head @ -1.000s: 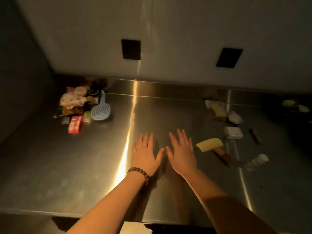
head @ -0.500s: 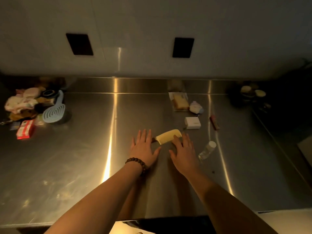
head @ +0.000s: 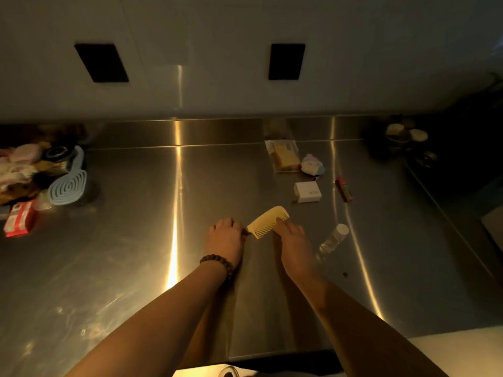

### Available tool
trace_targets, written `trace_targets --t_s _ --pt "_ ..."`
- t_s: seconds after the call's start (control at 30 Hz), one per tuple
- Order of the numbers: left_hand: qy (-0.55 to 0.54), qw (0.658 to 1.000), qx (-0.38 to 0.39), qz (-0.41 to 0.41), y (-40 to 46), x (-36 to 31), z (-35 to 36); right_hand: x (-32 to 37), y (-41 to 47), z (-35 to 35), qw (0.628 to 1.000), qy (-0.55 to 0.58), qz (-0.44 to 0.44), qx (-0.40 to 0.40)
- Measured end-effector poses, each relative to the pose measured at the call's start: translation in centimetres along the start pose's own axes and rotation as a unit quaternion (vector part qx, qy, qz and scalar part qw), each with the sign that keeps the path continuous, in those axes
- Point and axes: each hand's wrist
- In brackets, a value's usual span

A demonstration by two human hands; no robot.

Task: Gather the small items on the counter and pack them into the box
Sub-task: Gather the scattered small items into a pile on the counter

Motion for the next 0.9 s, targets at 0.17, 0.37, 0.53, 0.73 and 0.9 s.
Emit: trace_targets --t_s 0.17,0.37,0.53,0.73,0.9 --pt "-0.109 0.994 0.023 -0.02 0.1 -1.1 -1.4 1.4 -0.5 -2.0 0.995 0.084 -0.017 -0.055" --pt "-0.167 0.986 -0.007 0.005 1.2 -5.3 -3.3 1.6 -2.8 -9.2 0.949 0.271 -0.005 -0.16" --pt "-0.193 0.981 0.025 0.011 2.2 -8.2 -3.2 -2.5 -5.7 -13.4 0.898 0.387 0.031 -0.208" --pt "-0.171 0.985 0.03 -0.002 1.6 -8.6 -2.0 -7.2 -8.3 -10.1 0.907 0.357 0.14 -0.172" --pt "-0.156 0.987 0.037 -0.002 1.5 -8.2 -1.8 -7.5 -8.2 -7.1 0.902 0.371 0.177 -0.132"
Point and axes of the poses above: each hand's wrist, its own y-axis towards the middle knuckle, its own z-axis out of the palm, x = y × z, and after that the axes turned 5 degrees about x, right-handed
